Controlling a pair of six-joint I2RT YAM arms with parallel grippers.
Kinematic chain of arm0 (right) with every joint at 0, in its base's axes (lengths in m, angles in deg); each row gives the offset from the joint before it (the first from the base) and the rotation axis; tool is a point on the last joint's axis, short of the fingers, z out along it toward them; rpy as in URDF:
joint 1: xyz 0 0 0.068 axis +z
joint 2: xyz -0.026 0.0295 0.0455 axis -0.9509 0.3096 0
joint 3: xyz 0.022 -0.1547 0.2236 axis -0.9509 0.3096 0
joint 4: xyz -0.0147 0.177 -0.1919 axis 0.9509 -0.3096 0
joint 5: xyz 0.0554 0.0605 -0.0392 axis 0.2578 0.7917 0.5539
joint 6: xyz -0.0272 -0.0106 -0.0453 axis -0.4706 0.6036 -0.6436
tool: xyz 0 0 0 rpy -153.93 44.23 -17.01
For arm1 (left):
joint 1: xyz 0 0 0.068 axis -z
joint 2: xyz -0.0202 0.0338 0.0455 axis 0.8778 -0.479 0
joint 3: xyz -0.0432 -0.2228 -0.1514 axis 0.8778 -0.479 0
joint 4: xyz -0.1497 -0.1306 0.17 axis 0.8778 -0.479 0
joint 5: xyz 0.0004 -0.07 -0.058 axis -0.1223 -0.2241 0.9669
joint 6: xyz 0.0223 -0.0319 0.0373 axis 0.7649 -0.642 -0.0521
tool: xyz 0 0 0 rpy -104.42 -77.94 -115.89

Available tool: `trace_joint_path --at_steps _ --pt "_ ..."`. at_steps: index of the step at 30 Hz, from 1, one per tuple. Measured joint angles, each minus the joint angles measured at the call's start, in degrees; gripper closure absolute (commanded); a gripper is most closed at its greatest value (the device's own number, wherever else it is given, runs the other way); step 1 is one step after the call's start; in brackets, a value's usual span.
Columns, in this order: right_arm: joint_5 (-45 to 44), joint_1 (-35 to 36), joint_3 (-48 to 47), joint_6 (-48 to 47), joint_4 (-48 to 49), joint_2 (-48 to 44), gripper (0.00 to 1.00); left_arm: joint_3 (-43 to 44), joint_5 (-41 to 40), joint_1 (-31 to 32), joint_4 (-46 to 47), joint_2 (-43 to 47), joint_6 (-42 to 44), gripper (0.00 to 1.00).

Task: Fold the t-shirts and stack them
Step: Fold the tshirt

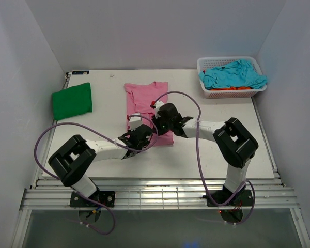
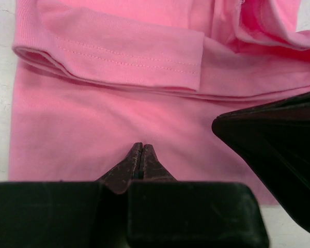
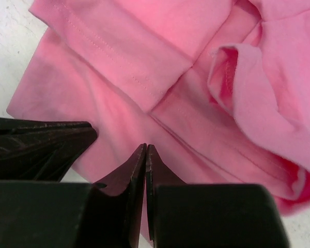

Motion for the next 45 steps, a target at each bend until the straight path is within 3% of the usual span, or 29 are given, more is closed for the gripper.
trace_joint_path --at_steps 23,36,39,45 --pt "1.1 0.0 -12.9 -0.1 -0.6 12.5 0.92 -3.9 -0.5 0.2 1.0 1.0 -4.1 1.0" --pt "-10.1 -2.7 -33.6 -4.6 -6.6 20.5 0.92 -7.9 -1.6 0.2 -3.3 7.2 -6.4 1.0" --pt "-12.0 -3.6 -32.5 -6.0 -6.8 18.2 0.92 -7.9 -1.9 0.2 -3.8 7.5 -6.6 1.0" --pt "-11.0 -3.7 -20.4 -6.7 -5.9 5.9 0.92 -7.9 -2.1 0.2 -4.5 7.6 -6.8 1.0"
